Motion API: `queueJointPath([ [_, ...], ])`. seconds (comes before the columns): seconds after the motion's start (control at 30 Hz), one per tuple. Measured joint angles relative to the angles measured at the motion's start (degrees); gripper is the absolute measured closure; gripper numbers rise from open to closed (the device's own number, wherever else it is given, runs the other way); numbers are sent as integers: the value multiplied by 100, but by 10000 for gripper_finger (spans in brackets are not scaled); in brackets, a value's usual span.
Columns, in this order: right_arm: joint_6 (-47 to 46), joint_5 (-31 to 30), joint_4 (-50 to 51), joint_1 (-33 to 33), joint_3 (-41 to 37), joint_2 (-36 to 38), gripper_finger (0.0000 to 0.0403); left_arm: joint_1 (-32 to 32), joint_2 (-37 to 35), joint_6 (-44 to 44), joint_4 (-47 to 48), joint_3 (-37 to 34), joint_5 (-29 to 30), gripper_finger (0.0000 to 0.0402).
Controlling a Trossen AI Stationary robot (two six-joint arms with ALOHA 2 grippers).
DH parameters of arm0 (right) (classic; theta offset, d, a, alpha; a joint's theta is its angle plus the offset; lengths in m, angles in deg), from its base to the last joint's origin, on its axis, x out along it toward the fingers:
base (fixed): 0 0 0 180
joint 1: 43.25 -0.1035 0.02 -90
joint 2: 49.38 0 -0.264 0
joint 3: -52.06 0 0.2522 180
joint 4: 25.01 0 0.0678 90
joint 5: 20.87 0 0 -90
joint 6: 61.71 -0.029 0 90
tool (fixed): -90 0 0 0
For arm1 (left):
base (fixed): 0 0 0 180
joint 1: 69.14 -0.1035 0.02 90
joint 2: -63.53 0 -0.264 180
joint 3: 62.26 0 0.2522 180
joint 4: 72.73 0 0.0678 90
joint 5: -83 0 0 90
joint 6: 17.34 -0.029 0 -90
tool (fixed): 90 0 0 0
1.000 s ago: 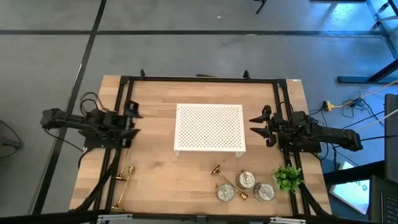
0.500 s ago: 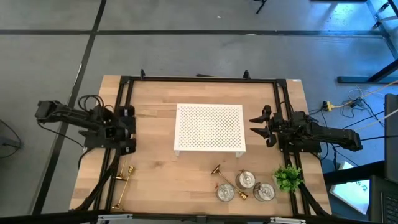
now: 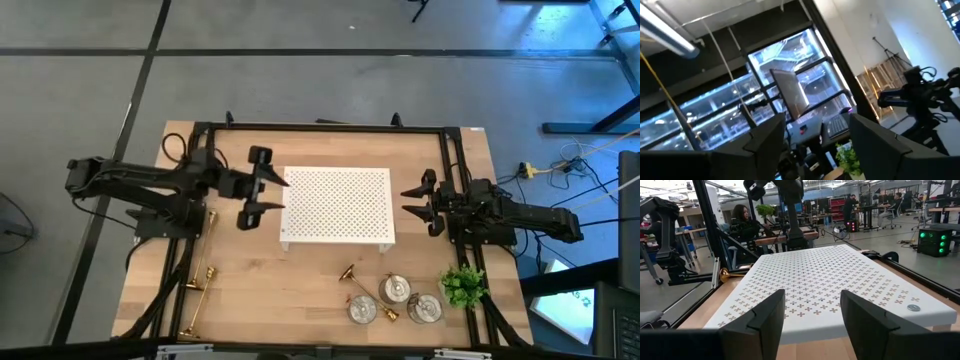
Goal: Pick & Place candle stick holders
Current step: Put the right silver scented candle on the shelf
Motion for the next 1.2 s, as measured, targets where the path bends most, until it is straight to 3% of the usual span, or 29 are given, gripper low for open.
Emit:
queueJointPath([
  [0.27, 0, -1, -2, -1, 2, -1, 208, -185, 81, 220, -407, 19, -930, 184],
  [1.2, 0, -16, -1, -1, 1, -1, 208, 480, 52, 620, -730, 21, -921, 184],
])
